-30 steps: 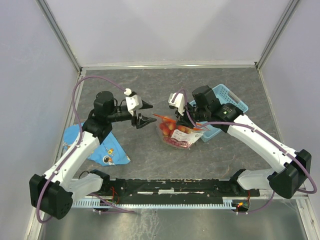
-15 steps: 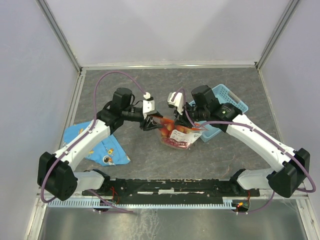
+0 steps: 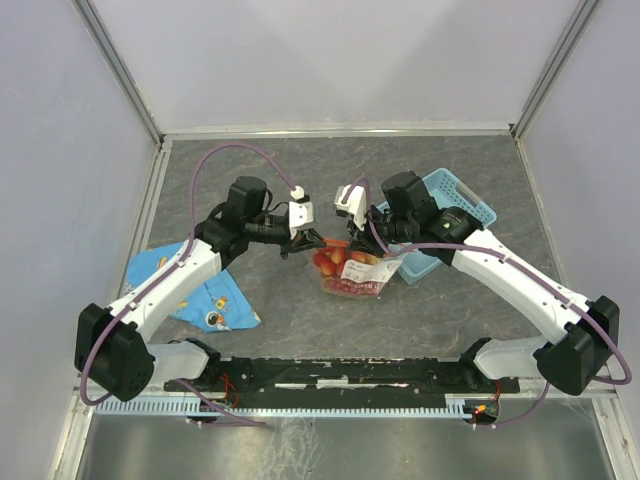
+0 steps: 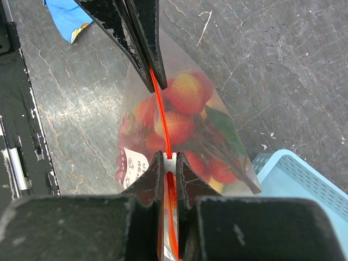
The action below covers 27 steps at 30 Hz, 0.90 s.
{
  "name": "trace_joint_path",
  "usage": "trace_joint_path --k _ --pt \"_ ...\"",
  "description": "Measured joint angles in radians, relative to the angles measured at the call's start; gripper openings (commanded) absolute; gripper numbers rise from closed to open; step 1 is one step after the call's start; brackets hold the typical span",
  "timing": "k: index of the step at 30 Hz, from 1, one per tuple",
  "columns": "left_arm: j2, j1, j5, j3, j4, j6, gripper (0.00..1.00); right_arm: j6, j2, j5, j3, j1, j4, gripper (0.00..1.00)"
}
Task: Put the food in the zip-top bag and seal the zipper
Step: Zip the zipper food storage bag at the center of the board.
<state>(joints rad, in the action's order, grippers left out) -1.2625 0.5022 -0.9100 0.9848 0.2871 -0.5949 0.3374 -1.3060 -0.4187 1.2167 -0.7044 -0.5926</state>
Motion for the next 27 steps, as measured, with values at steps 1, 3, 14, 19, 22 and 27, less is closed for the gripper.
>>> trace_joint_path --k 1,3,14,19,22,27 --pt "0.004 0.002 0.017 0.000 0.002 -0.001 0.03 0.000 0.000 0.010 0.000 0.000 -0.002 0.02" --pt "0.018 0.005 0.047 0.000 0.009 -0.001 0.03 0.001 0.005 0.028 0.000 -0.001 -0.007 0.02" --pt "0.134 0.003 0.230 -0.046 -0.033 0.004 0.03 0.002 0.069 0.154 -0.004 -0.001 -0.051 0.02" --pt "0.154 -0.002 0.328 -0.072 -0.063 0.031 0.03 0.000 0.073 0.195 -0.014 -0.001 -0.061 0.02" --pt "0.158 -0.007 0.394 -0.083 -0.079 0.045 0.03 0.000 0.073 0.216 -0.020 -0.001 -0.066 0.02" --pt "0.160 -0.016 0.496 -0.089 -0.089 0.071 0.03 0.000 0.073 0.241 -0.021 -0.001 -0.073 0.02"
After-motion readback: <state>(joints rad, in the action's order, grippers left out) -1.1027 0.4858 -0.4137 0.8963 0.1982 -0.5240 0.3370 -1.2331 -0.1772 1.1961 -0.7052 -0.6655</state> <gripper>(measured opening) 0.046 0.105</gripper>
